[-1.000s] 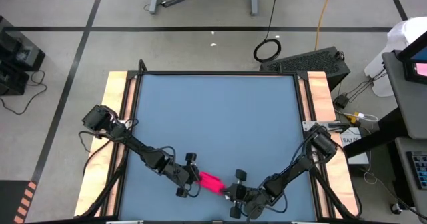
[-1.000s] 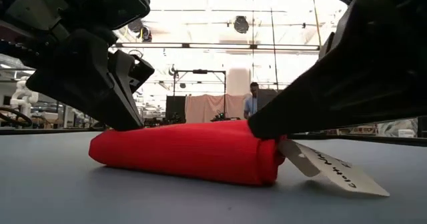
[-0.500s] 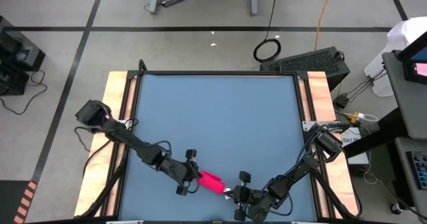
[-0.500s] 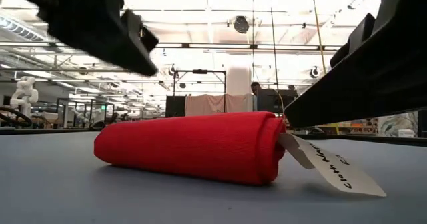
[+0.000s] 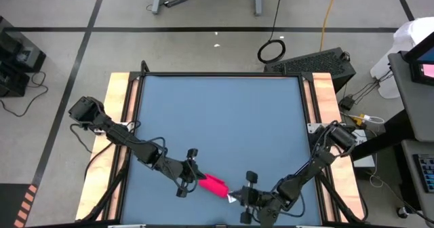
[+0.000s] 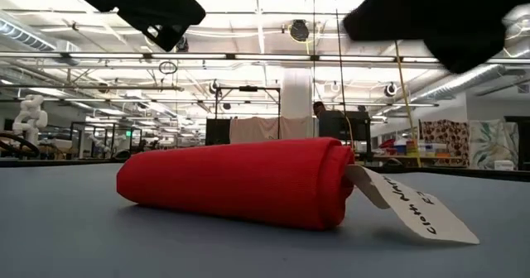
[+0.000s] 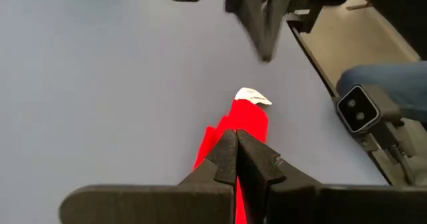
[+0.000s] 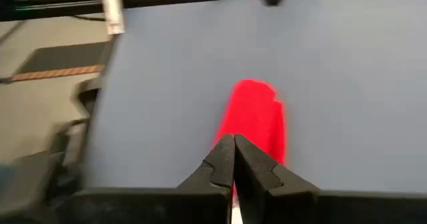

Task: Roll towel
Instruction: Return to Home Position

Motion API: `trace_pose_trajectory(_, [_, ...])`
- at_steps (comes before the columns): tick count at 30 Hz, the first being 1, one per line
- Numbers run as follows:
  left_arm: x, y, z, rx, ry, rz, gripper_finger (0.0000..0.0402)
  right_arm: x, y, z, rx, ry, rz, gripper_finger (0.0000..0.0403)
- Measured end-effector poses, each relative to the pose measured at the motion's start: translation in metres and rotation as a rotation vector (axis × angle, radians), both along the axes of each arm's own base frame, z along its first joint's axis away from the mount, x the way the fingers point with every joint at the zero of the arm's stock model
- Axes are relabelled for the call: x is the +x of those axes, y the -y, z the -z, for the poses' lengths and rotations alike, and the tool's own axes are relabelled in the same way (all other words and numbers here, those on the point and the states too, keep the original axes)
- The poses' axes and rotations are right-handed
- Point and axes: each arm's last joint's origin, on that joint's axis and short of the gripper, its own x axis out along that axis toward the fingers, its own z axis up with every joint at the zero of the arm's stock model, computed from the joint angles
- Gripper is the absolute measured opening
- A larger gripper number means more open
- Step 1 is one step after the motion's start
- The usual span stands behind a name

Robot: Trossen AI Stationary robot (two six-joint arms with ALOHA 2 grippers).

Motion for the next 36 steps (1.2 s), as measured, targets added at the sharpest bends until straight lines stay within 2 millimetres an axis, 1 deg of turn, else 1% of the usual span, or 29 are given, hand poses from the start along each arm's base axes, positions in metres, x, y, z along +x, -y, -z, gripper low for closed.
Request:
trace_pose_trajectory(5, [-0.001,0.0,0.001,0.001,-0.011,-0.008,0.0007,0.014,0.009,0.025,0.025,-0.025,0.047,0.0])
trace_pose_trajectory(11, [-0.005,0.006,0.001,0.003,-0.014,0.017,0.0007,0.018,0.009,0.046,0.048,-0.04,0.064,0.0])
trace_pose_trajectory(17, [-0.006,0.007,0.003,0.014,-0.029,0.02,0.0007,0.017,0.011,0.051,0.056,-0.066,0.084,0.0])
trace_pose_trajectory(21, [-0.006,0.007,0.003,0.026,-0.023,0.011,0.0007,0.016,0.01,0.049,0.059,-0.062,0.079,0.0])
trace_pose_trajectory(23, [-0.006,0.007,0.003,0.026,-0.022,0.012,0.0007,0.015,0.009,0.043,0.063,-0.054,0.071,0.0])
trace_pose_trajectory(26, [-0.006,0.007,0.003,0.027,-0.022,0.011,0.0007,0.014,0.008,0.026,0.076,-0.02,0.058,0.0])
trace_pose_trajectory(30, [-0.006,0.007,0.002,0.034,-0.011,0.018,0.0007,0.011,0.007,0.006,0.053,0.005,0.024,0.0])
trace_pose_trajectory(34, [-0.005,0.012,-0.004,0.11,0.083,0.058,0.0004,0.006,0.012,-0.023,-0.01,0.006,-0.049,0.0])
trace_pose_trajectory(36, [-0.007,0.011,-0.011,0.141,0.129,0.063,0.0003,0.0,0.017,-0.04,-0.048,-0.009,-0.086,0.0])
